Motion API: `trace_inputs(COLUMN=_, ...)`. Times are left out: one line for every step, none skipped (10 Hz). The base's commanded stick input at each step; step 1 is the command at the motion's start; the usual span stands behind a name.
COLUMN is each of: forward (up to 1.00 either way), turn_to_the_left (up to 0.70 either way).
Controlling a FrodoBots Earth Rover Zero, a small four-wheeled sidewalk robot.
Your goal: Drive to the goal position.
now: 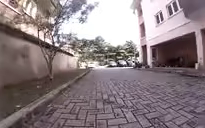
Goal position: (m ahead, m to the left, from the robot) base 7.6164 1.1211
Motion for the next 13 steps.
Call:
trace_inputs(forward=0.69, turn_to_the_left=0.03)
trace_inputs(forward=0.69, turn_to_the_left=0.03)
trace_inputs(forward=0.69, turn_to_the_left=0.03)
trace_inputs(forward=0.69, turn_to_the_left=0.03)
trace_inputs(forward=0.69, turn_to_the_left=0.03)
trace_inputs(forward=0.69, turn_to_the_left=0.03)
trace_inputs(forward=0.69, turn_to_the_left=0.03)
trace_inputs(forward=0.69, turn_to_the_left=0.03)
trace_inputs(forward=0.69, turn_to_the_left=0.03)
trace_inputs(forward=0.69, turn_to_the_left=0.03)
trace_inputs(forward=0.69, turn_to_the_left=0.03)
trace_inputs(forward=0.69, turn_to_the_left=0.03)
trace_inputs(forward=0.69, turn_to_the_left=0.03)
